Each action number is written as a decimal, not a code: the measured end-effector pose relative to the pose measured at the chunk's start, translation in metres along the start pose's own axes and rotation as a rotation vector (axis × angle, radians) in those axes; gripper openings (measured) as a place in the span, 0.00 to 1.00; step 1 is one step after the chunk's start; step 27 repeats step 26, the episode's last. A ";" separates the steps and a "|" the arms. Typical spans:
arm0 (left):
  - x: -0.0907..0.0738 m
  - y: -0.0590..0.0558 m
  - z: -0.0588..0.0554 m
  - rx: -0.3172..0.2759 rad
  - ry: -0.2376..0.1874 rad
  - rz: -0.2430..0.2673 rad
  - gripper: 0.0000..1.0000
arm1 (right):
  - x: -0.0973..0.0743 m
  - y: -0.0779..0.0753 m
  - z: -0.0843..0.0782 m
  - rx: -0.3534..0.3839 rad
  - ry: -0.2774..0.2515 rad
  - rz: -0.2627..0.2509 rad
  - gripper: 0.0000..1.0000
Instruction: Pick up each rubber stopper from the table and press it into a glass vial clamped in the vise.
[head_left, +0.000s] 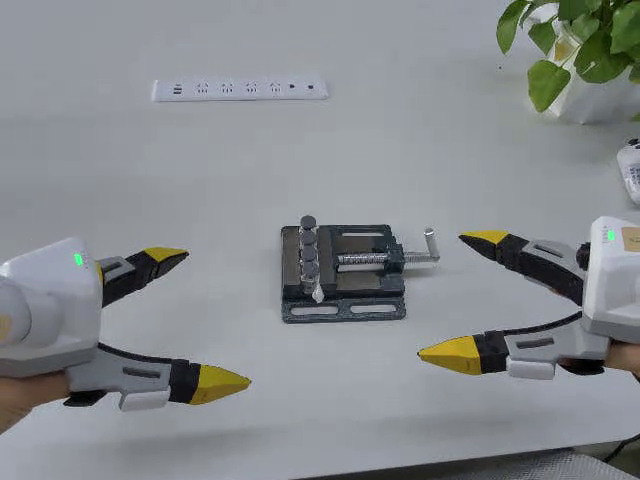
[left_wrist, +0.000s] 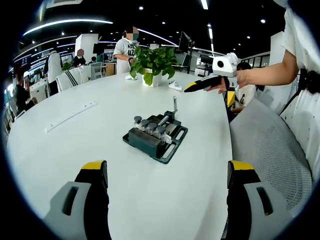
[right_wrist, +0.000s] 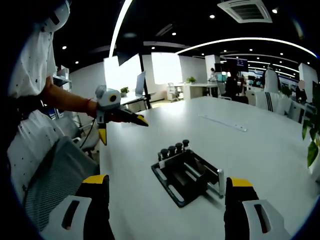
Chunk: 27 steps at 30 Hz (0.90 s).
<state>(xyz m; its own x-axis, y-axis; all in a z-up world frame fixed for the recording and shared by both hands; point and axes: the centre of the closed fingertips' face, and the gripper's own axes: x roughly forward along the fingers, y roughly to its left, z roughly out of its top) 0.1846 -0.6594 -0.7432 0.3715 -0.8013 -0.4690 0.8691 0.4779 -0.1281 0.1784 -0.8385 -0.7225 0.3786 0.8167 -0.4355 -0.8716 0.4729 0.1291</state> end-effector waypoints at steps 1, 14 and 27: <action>0.000 0.000 0.000 -0.002 0.000 -0.002 0.99 | 0.000 0.000 0.001 0.000 -0.001 -0.001 0.96; -0.001 -0.002 -0.001 -0.001 0.005 -0.008 0.99 | -0.003 -0.004 0.003 -0.004 -0.008 0.001 0.96; -0.001 -0.002 -0.001 0.008 0.017 -0.015 0.99 | -0.005 -0.006 -0.002 -0.004 -0.003 0.003 0.96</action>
